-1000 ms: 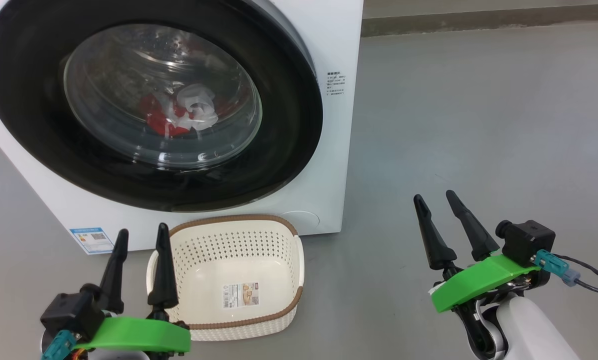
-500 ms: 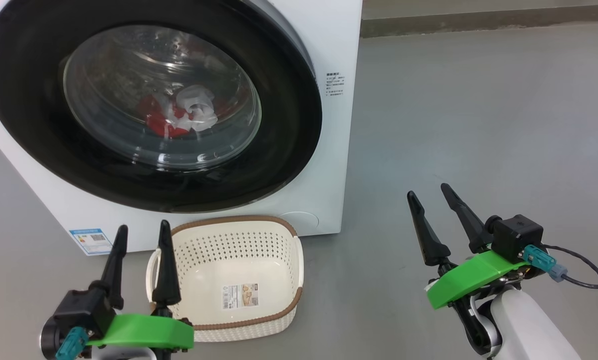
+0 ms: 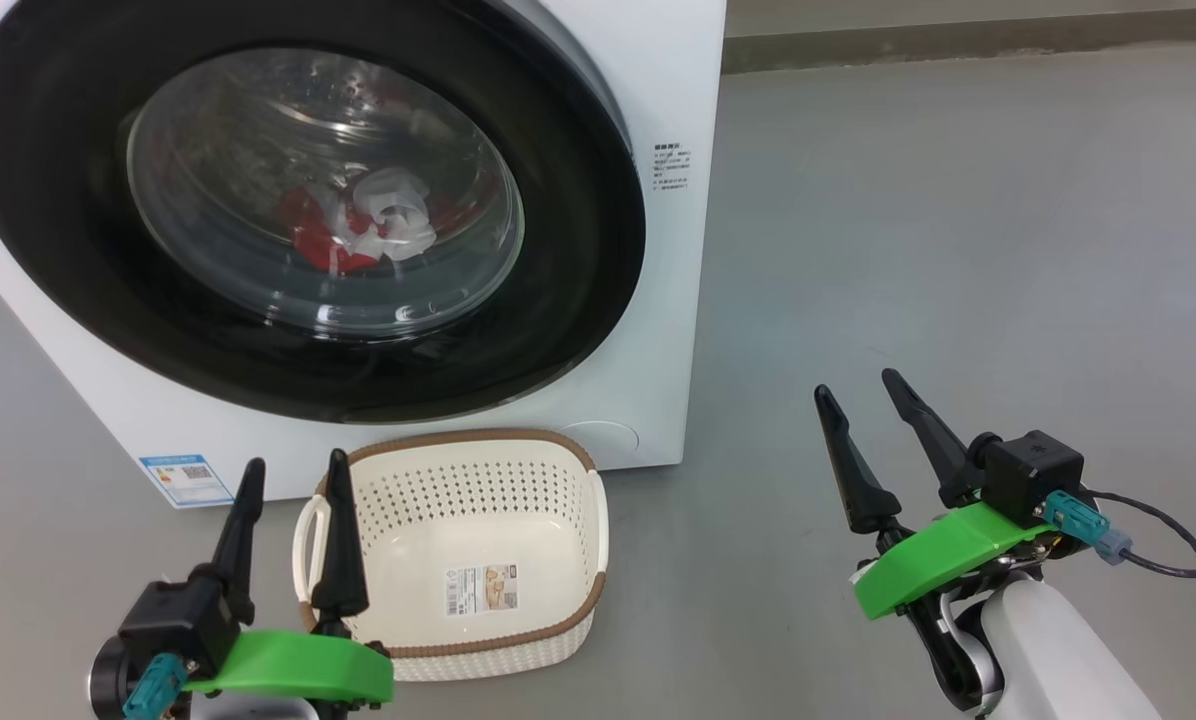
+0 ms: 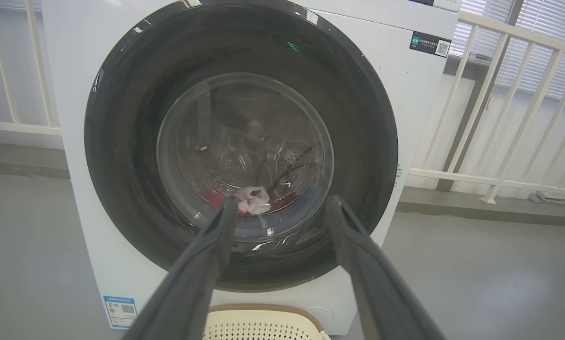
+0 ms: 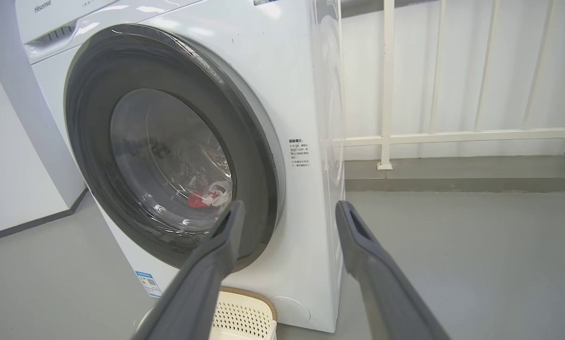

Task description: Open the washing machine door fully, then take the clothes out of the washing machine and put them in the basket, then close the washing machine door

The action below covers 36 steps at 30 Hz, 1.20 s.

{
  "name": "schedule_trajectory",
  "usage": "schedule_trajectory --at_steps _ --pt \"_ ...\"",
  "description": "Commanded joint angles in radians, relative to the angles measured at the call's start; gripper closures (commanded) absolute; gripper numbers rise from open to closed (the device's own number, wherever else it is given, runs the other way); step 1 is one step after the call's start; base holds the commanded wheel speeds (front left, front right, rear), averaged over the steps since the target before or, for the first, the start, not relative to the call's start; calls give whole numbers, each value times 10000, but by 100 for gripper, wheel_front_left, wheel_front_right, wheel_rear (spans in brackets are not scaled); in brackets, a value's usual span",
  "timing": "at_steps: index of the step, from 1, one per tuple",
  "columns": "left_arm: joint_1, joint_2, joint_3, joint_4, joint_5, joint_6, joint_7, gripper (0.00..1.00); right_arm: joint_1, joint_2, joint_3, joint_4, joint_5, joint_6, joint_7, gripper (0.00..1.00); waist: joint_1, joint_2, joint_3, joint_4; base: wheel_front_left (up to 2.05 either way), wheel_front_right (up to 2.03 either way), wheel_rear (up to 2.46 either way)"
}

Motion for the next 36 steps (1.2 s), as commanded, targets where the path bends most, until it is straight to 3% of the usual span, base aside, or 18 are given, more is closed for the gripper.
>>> schedule_trajectory --at_steps 1,6,7,8,10,11,18,19,21,28,36 --pt "-411 186 253 -248 -55 78 -14 0 -390 17 131 -258 -61 -7 -65 0 0 0 31 13 0 0 0" --pt "-461 185 165 -457 -96 70 0 0 -411 17 39 -434 -166 -7 -65 2 0 0 287 88 0 0 0" --pt "-478 185 145 -513 -107 68 0 0 -420 17 14 -465 -205 -7 -65 15 0 0 339 107 0 0 0" --pt "-494 184 117 -576 -123 54 -3 0 -426 17 -9 -479 -264 -7 -65 51 0 0 388 129 0 0 0" --pt "-535 182 58 -727 -135 26 -20 0 -459 17 -70 -522 -333 -7 -65 76 0 0 509 177 0 0 0" --pt "-551 181 25 -788 -126 21 -27 0 -490 17 -103 -551 -363 -7 -65 100 0 0 578 197 0 0 0" --pt "-696 173 -228 -1179 -127 -42 -76 0 -884 17 -510 -943 -409 -7 -65 100 0 0 1158 392 0 0 0" --pt "-731 172 -262 -1242 -123 -50 -82 0 -939 17 -575 -1028 -301 -7 -65 96 0 0 1264 430 0 0 0" --pt "-817 170 -325 -1376 -112 -72 -97 0 -1064 17 -689 -1164 -34 -7 -65 100 0 0 1478 508 0 0 0" --pt "-1183 162 -336 -2159 57 -255 -145 0 -1710 17 -774 -1390 1479 -7 -65 100 0 0 2147 765 0 0 0" --pt "-1295 152 -278 -2464 231 -282 -148 0 -2776 17 -414 -636 3228 -7 -65 100 0 0 2672 844 0 0 0"
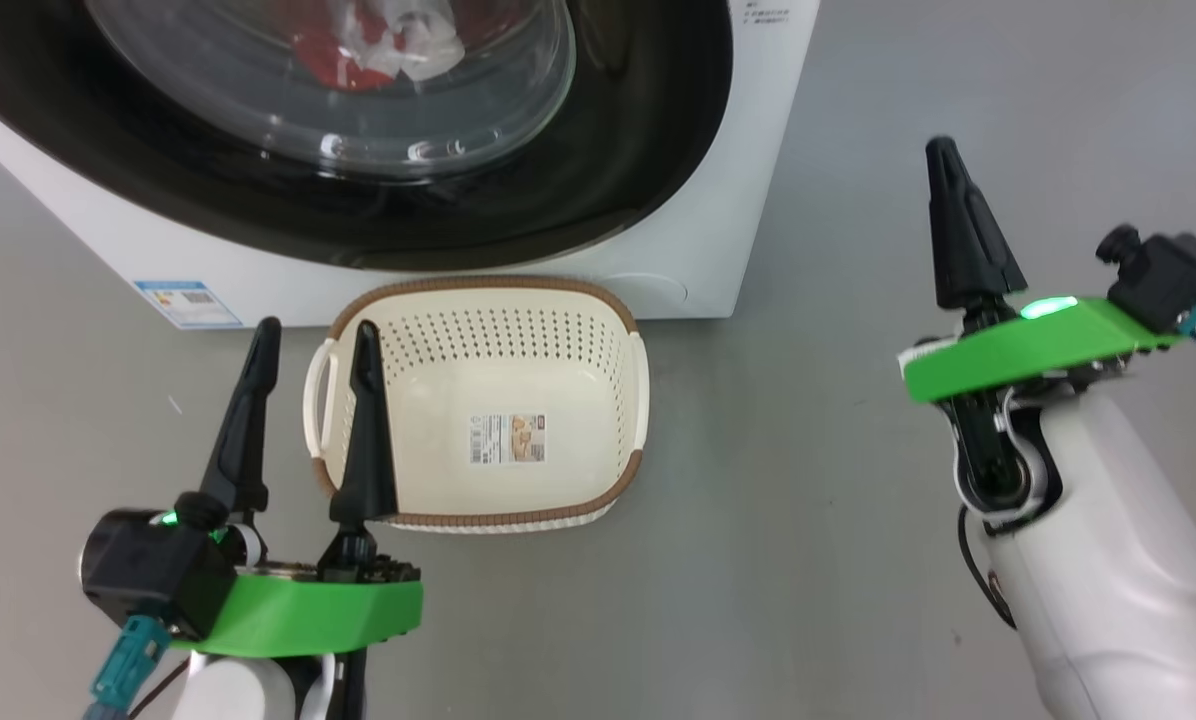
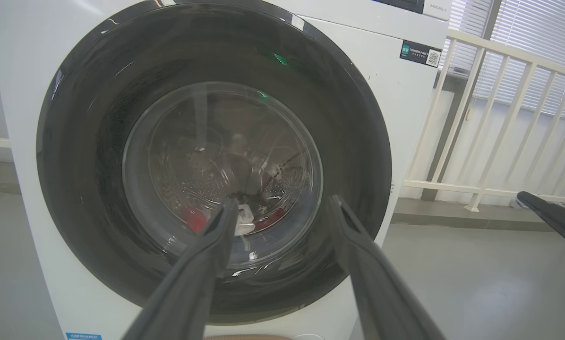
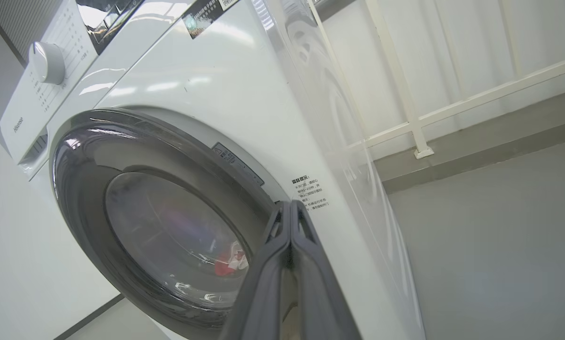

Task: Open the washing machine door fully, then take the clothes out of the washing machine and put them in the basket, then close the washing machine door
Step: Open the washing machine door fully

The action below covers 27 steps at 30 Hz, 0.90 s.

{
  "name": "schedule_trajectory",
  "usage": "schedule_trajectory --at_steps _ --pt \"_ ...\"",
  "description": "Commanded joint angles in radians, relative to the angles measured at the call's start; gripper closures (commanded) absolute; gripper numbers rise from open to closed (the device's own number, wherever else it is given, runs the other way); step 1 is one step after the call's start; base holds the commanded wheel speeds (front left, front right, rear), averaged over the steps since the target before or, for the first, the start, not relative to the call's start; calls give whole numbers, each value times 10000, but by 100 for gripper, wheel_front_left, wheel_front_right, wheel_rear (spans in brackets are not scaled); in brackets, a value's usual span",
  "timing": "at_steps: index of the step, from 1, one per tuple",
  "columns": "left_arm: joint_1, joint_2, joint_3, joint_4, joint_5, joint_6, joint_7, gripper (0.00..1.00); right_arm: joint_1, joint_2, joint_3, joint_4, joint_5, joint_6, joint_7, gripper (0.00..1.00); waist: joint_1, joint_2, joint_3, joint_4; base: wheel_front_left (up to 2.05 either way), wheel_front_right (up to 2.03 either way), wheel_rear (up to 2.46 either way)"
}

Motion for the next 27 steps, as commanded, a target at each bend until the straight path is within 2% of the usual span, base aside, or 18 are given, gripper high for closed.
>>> schedule_trajectory --at_steps 1,7,14,21,27 --pt "-338 125 332 -326 70 -50 -74 0 -302 72 236 -202 160 -7 -63 100 0 -1 233 80 0 0 0" --pt "-511 121 298 -427 133 -98 -75 0 -1529 72 542 796 1330 -7 -35 100 0 -1 774 217 0 0 0" --pt "-686 118 304 -554 121 -154 -75 0 -2867 72 753 1546 3056 -7 675 100 0 -1 1267 390 0 0 0" --pt "-805 117 198 -629 40 -141 -75 0 -3908 72 699 1939 4334 -7 2046 100 0 -1 1586 608 0 0 0" --pt "-891 117 123 -703 -15 -89 -76 0 -4627 16 212 2061 5276 -7 3321 100 0 -1 1879 827 0 0 0"
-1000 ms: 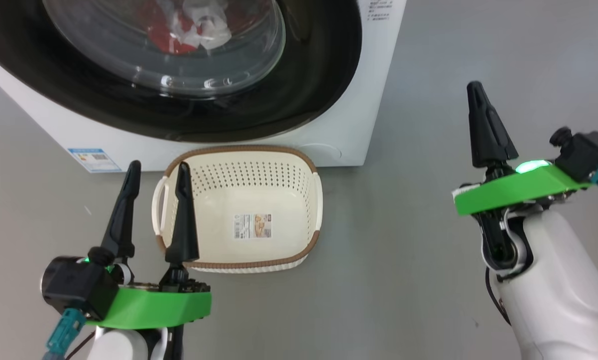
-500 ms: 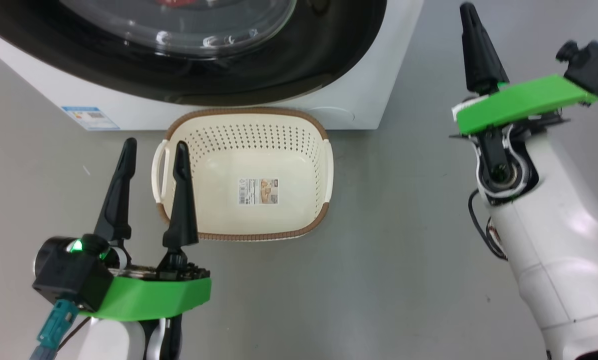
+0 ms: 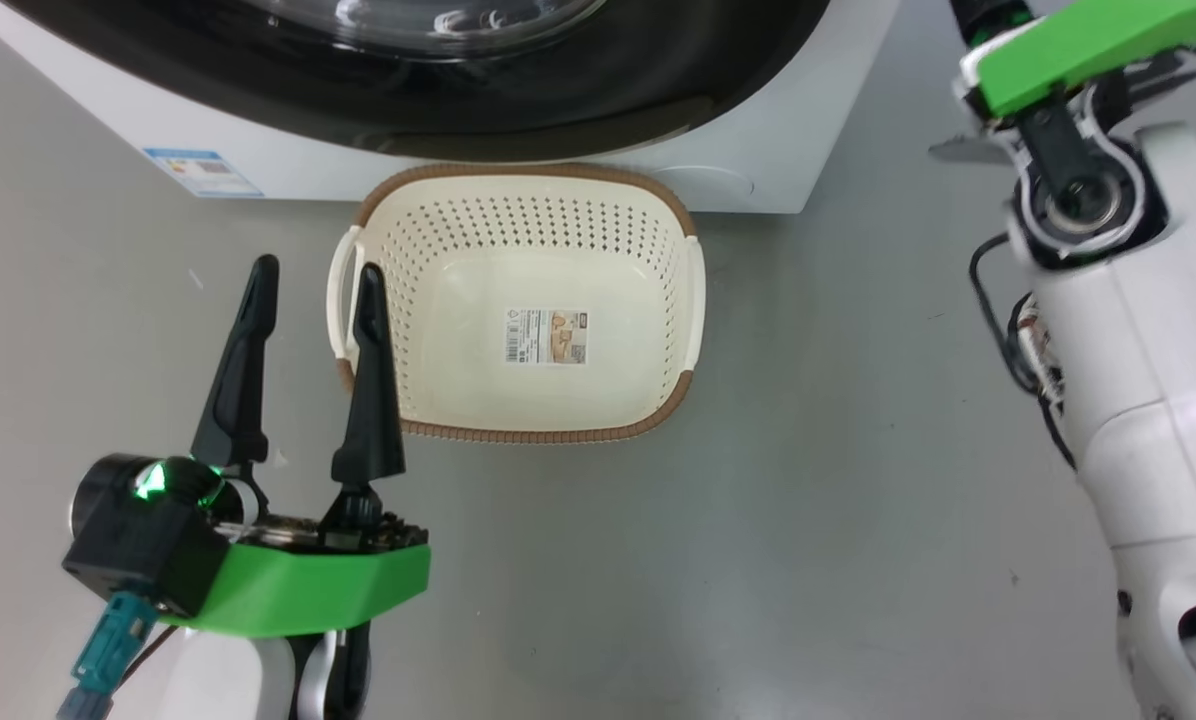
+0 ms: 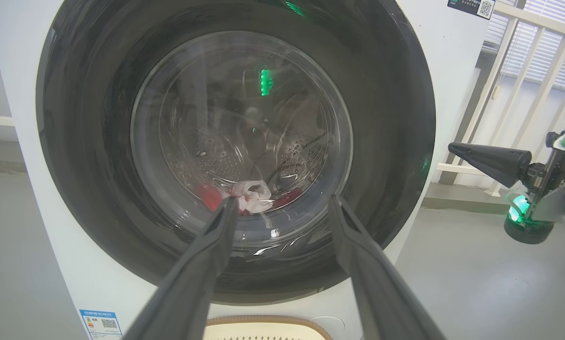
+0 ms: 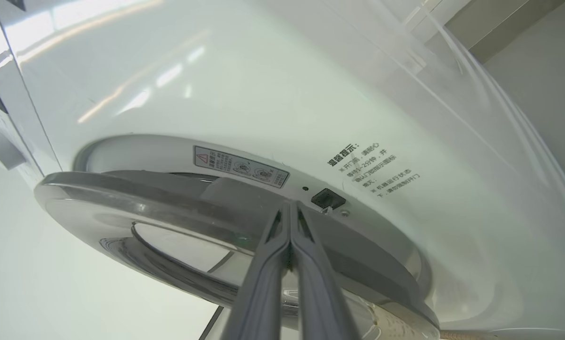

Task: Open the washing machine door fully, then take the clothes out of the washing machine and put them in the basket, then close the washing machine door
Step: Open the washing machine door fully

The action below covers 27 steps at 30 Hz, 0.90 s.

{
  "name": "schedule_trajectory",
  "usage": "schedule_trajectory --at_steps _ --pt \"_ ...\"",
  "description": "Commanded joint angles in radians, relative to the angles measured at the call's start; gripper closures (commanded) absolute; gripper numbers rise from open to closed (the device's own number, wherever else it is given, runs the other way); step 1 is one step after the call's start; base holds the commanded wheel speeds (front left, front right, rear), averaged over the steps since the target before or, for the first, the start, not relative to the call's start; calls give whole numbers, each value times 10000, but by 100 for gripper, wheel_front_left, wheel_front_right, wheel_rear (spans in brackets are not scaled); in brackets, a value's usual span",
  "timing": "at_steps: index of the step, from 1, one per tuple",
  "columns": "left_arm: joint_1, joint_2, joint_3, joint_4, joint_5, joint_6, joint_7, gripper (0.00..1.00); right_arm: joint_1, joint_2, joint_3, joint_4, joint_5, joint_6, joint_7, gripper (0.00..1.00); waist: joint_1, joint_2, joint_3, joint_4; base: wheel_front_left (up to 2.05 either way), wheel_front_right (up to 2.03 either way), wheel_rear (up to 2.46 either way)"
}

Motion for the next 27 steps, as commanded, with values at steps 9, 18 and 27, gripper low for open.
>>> schedule_trajectory --at_steps 9,18,27 --pt "-292 134 154 -467 -93 80 -49 0 -1164 6 -715 600 1168 -7 2134 100 0 0 556 461 0 0 0" --pt "-360 134 44 -500 -185 142 -49 0 -2035 -62 -1118 1341 1479 -7 2971 100 0 0 797 799 0 0 0" --pt "-384 133 -94 -459 -312 198 -49 0 -2371 -55 -1276 1729 1776 -7 3800 100 0 0 829 1033 0 0 0"
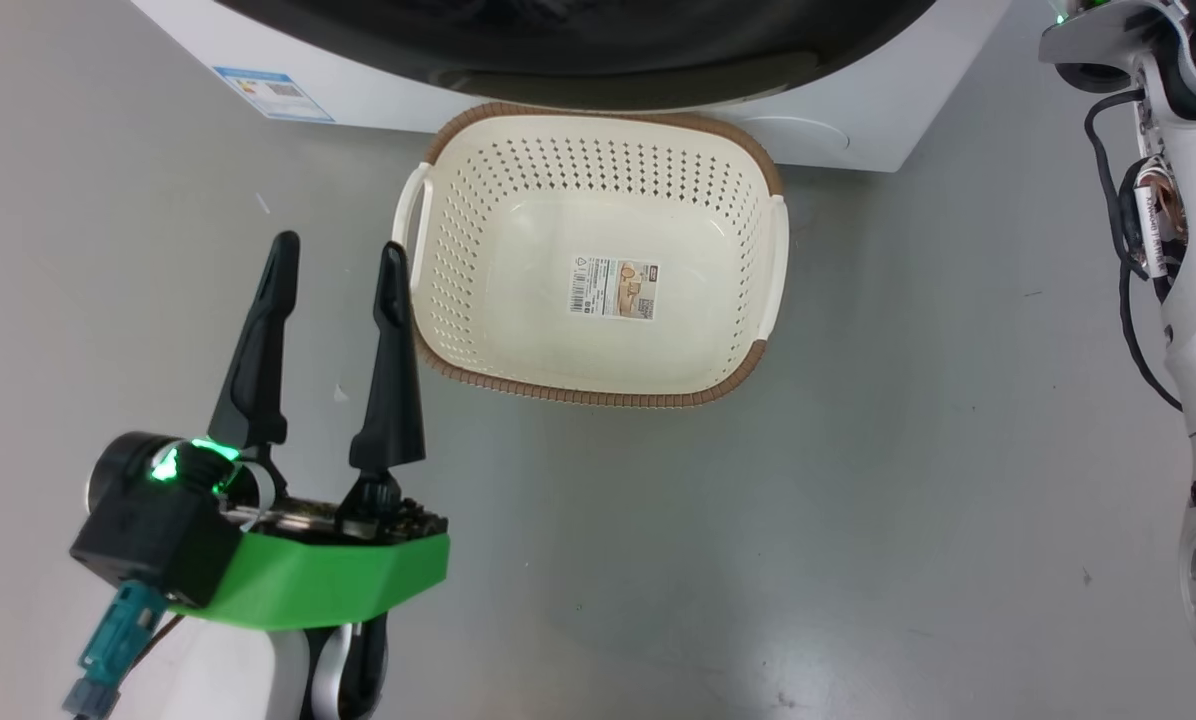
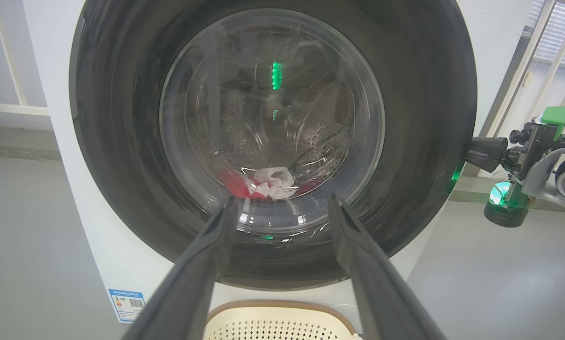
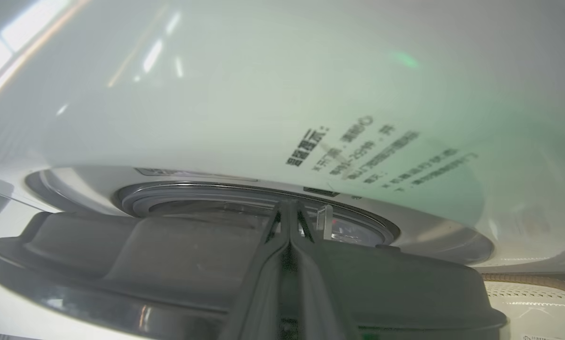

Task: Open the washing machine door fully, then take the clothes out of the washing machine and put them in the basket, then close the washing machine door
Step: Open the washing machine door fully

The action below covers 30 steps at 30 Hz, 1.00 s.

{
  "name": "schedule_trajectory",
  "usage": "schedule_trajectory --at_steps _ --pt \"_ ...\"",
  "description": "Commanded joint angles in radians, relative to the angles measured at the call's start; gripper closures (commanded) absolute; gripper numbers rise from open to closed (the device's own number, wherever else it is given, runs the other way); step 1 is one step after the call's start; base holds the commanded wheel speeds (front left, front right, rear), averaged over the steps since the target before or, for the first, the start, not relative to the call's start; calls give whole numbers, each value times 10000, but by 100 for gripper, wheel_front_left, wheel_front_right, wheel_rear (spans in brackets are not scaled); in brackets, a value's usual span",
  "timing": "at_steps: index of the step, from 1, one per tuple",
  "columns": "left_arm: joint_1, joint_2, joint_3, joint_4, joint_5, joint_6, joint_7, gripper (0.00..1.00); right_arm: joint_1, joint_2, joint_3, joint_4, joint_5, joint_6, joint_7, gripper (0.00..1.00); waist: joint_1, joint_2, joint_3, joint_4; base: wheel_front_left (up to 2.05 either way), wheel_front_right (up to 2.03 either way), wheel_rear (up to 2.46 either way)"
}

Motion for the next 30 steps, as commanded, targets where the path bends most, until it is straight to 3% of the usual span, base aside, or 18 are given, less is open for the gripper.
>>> schedule_trajectory --at_steps 1,12,30 --pt "-56 158 279 -254 -146 108 -47 0 -211 356 117 -207 129 40 251 100 0 0 -16 14 0 0 0" --pt "-9 158 237 -107 -314 113 -47 0 296 388 328 -794 292 40 1382 100 0 0 -341 -52 0 0 0" --pt "331 158 438 128 -173 114 -47 0 2104 464 715 -1791 18 40 2095 100 0 0 -1471 -100 0 0 0"
